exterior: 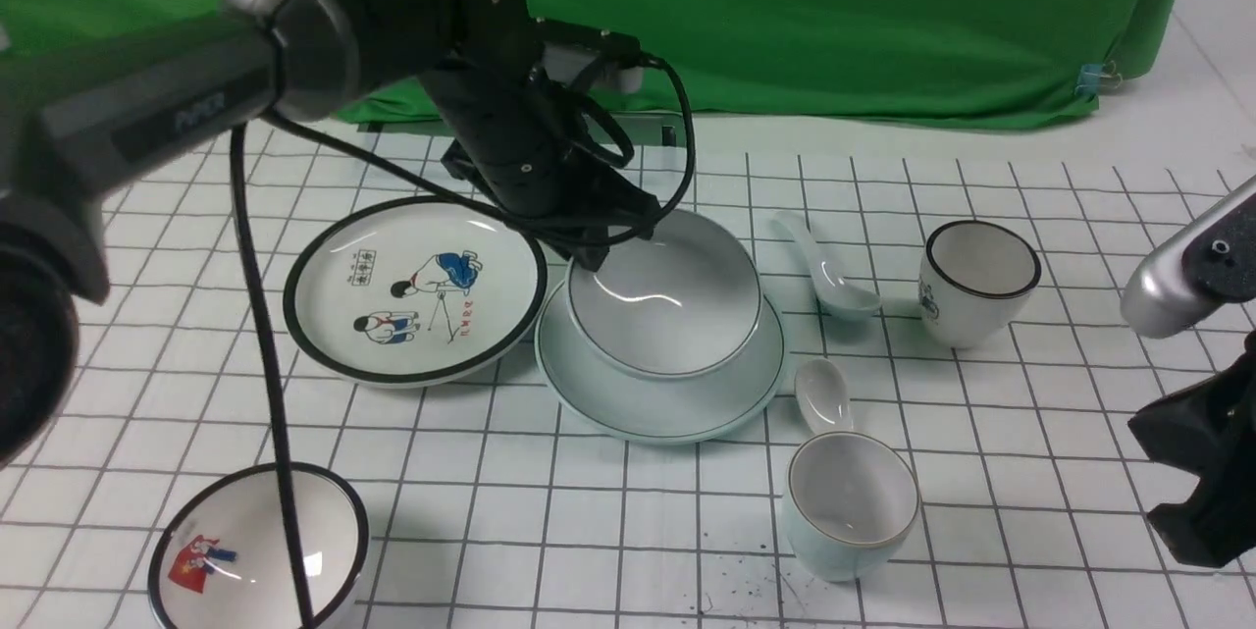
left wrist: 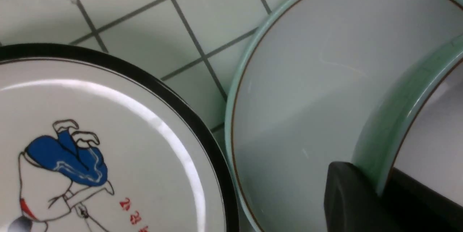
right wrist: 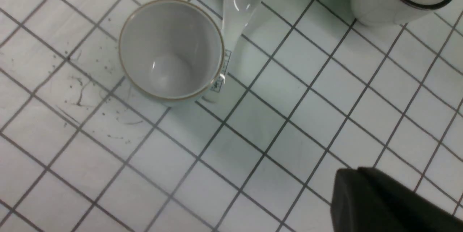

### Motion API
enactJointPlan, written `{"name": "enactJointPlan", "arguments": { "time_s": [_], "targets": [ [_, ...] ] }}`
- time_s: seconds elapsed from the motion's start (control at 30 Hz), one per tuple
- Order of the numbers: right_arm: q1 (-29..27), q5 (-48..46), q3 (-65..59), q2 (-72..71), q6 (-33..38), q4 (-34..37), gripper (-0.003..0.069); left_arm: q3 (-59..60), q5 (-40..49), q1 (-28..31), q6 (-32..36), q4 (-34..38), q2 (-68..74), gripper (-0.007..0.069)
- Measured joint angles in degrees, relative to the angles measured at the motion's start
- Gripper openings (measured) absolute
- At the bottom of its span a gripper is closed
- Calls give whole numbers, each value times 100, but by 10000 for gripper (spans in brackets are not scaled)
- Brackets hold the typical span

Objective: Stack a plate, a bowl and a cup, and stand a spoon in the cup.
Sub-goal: Use the left arm to put the blue rice bowl into the blue large plate in the middle, then use the right arm to grab a blue teacup

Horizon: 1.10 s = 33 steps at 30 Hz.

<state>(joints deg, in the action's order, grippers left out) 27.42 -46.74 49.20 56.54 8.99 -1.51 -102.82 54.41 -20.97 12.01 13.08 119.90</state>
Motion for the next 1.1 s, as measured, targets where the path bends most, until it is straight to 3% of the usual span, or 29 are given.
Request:
{"name": "enactJointPlan", "arguments": {
  "time_s": [0.23, 0.43, 0.53, 0.6, 0.67, 0.7, 0.77, 0.8, 0.93, 1.07, 1.1],
  "targets": [
    [0, 95, 0, 405, -33, 9, 29, -82, -147, 31, -5, 57, 384, 25],
    [0, 138, 98, 1072, -56, 13, 56, -127, -274, 38, -5, 101, 431, 129],
    [11, 145, 320, 1318, -161, 20, 134, -302, -115, 38, -16, 7, 424, 221],
    [17, 145, 481, 1480, -183, 50, 220, -509, 161, 38, -16, -102, 350, 279],
    [34, 188, 748, 1686, -183, 151, 368, -903, 656, 38, -22, -330, 171, 346],
    [35, 202, 784, 1705, -183, 151, 379, -934, 696, 38, -28, -347, 153, 355],
    [35, 294, 926, 1922, -183, 151, 466, -1237, 1109, 38, -63, -541, -98, 384],
    [35, 397, 972, 2047, -186, 204, 504, -1331, 1277, 38, -95, -631, -275, 390],
    [35, 588, 991, 2400, -186, 460, 529, -1331, 1441, 38, -193, -864, -790, 363],
    [35, 686, 991, 2886, 26, 937, 530, -961, 1477, 38, -283, -1041, -1556, 256],
    [35, 742, 991, 3043, 144, 1069, 530, -712, 1482, 38, -289, -1049, -1871, 199]
  ]
}}
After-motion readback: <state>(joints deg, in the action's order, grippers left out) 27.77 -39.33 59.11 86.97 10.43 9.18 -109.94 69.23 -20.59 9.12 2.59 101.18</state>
